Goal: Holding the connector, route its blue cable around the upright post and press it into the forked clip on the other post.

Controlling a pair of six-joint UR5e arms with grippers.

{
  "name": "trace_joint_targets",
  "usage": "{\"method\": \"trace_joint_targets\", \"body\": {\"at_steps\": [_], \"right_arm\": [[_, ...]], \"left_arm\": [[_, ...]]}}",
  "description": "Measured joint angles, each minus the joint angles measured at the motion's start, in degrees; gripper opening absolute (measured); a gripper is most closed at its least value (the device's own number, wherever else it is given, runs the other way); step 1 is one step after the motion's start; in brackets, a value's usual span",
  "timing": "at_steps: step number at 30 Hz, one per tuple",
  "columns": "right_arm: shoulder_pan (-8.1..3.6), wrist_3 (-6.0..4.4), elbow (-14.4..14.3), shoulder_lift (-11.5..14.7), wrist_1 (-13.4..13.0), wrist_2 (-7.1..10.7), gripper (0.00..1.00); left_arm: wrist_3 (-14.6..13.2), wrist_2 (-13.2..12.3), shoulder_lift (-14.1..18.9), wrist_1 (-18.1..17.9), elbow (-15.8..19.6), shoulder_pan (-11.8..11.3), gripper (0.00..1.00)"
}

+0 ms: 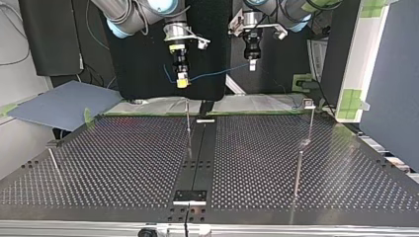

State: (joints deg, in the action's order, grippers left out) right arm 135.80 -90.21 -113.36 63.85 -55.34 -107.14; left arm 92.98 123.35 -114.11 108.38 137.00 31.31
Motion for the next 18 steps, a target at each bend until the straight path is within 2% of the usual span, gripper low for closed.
{"method": "trace_joint_targets", "body": {"at_steps": [11, 18], "right_arm": [[-0.39, -0.15, -0.01, 5.23, -1.08, 0.09, 0.0], [-0.58, -0.07, -0.05, 5.88, -1.03, 0.61, 0.0]], "left_arm": [[0.0, 0.0, 0.0, 0.0, 0.0, 0.0, 0.0], [0.0, 0.0, 0.0, 0.0, 0.0, 0.0, 0.0]]}}
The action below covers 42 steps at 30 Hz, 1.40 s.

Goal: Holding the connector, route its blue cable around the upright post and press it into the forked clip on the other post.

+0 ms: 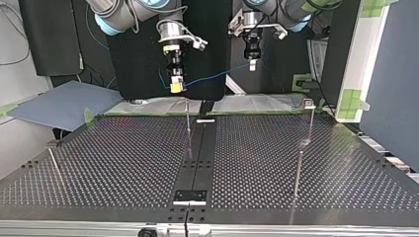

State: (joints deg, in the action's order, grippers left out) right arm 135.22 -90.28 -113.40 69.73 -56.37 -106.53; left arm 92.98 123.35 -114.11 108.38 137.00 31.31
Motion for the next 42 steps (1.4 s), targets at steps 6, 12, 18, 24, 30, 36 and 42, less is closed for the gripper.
{"method": "trace_joint_targets", "body": {"at_steps": [6, 12, 18, 24, 30, 36, 42], "right_arm": [[-0.07, 0.08, -0.49, -0.12, -0.19, 0.69, 0.0], [-0.08, 0.23, -0.58, -0.29, -0.44, 1.49, 0.0], [0.01, 0.05, -0.58, -0.46, -1.41, 2.17, 0.0], [0.15, -0.07, -0.57, -0.65, -2.92, 2.66, 0.0], [-0.02, -0.08, -0.28, -0.67, -2.76, 3.3, 0.0], [-0.07, -0.24, 1.32, -0.65, -0.74, 4.66, 0.0], [-0.09, -0.34, 3.84, -0.25, 1.87, 5.61, 0.0]], "left_arm": [[0.15, -0.16, -0.17, 0.15, 0.06, -0.16, 0.0], [2.2, -2.2, 0.37, 2.18, 0.41, -2.19, 0.0], [5.3, -5.3, 3.31, 5.32, 0.71, -5.31, 0.0], [8.17, -8.52, 6.52, 8.53, 1.09, -8.52, 0.0], [9.47, -11.7, 9.69, 11.4, 1.08, -11.69, 0.0], [11.82, -14.72, 12.71, 13.37, 0.98, -14.72, 0.0], [14.53, -17.48, 15.47, 16.03, 0.78, -17.47, 0.0]]}}
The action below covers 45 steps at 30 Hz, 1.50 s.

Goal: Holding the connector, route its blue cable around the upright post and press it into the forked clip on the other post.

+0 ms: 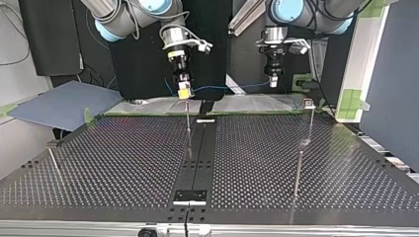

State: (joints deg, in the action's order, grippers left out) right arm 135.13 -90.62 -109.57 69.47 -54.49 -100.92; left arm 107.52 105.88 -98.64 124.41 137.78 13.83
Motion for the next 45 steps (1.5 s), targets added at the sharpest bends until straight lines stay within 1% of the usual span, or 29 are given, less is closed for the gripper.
{"method": "trace_joint_targets", "body": {"at_steps": [4, 8, 11, 16, 23, 27, 29, 31, 34, 37, 39, 41, 45], "right_arm": [[-0.01, -0.01, 1.24, 1.18, 1.49, 0.31, 0.0], [0.11, 0.0, 2.72, 2.8, 3.2, 1.11, 0.0], [0.3, 0.14, 3.97, 3.46, 4.5, 1.61, 0.0], [0.79, 0.62, 6.14, 3.68, 6.7, 2.04, 0.0], [1.33, 0.54, 9.79, 3.7, 9.26, 3.37, 0.0], [1.37, 0.46, 11.65, 3.7, 10.85, 3.88, 0.0], [1.36, 0.42, 12.75, 3.7, 11.92, 4.14, 0.0], [1.31, 0.34, 13.68, 3.7, 12.83, 4.49, 0.0], [1.09, -0.02, 15.09, 3.71, 14.17, 5.08, 0.0], [0.77, -0.92, 16.49, 3.7, 15.02, 5.54, 0.0], [0.55, -1.73, 17.5, 3.69, 15.66, 5.7, 0.0], [0.37, -2.25, 18.5, 3.66, 16.41, 5.77, 0.0], [-0.07, -2.58, 20.49, 3.64, 18.03, 5.86, 0.0]], "left_arm": [[1.98, -1.3, 1.98, 1.96, -0.41, -1.98, 0.0], [3.98, -1.31, 3.98, 3.96, -0.89, -3.99, 0.0], [5.42, -1.22, 5.42, 5.08, -1.33, -5.43, 0.0], [6.99, -1.29, 7.63, 5.59, -2.32, -7.63, 0.0], [9.35, -1.51, 10.95, 6.01, -4.67, -10.96, 0.0], [9.96, -1.44, 12.83, 7.23, -6.45, -12.89, 0.0], [10.71, -1.43, 13.52, 7.73, -7.53, -13.85, 0.0], [11.34, -1.43, 13.94, 8.05, -8.45, -14.34, 0.0], [11.88, -1.53, 14.41, 8.77, -9.81, -14.67, 0.0], [12.08, -1.84, 14.97, 9.81, -11.11, -14.75, 0.0], [12.16, -2.17, 15.6, 10.82, -12.16, -14.76, 0.0], [12.27, -2.43, 16.03, 11.89, -13.25, -14.77, 0.0], [12.79, -2.78, 15.96, 14.04, -15.4, -14.78, 0.0]]}}
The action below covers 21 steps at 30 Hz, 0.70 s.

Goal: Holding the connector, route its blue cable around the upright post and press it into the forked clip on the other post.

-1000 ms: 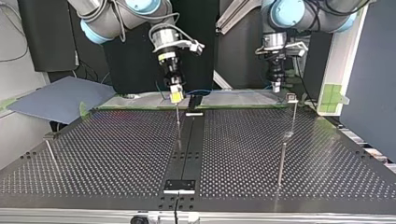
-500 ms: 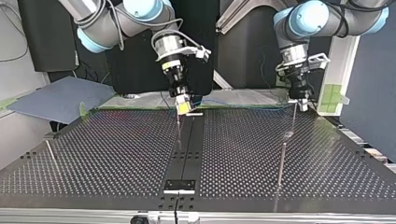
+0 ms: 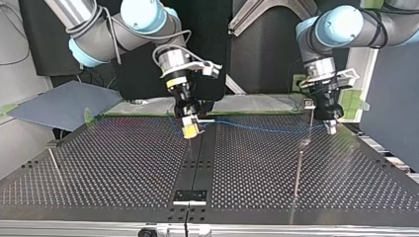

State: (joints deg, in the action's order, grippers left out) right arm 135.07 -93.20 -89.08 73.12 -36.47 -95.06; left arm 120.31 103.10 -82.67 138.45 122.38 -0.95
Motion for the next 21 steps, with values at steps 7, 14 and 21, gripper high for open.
{"method": "trace_joint_targets", "body": {"at_steps": [7, 14, 21], "right_arm": [[-0.89, -0.13, 3.66, -0.08, 1.98, 0.64, 0.0], [-1.5, -0.15, 7.43, -0.11, 2.8, 2.13, 0.0], [-1.68, -0.16, 8.81, -0.45, 2.7, 3.39, 0.0]], "left_arm": [[1.4, -0.38, -0.67, 2.72, -3.82, -0.1, 0.0], [3.58, -0.82, -0.71, 3.92, -7.34, -0.32, 0.0], [6.09, -2.96, -1.95, 4.01, -10.45, -0.77, 0.0]]}}
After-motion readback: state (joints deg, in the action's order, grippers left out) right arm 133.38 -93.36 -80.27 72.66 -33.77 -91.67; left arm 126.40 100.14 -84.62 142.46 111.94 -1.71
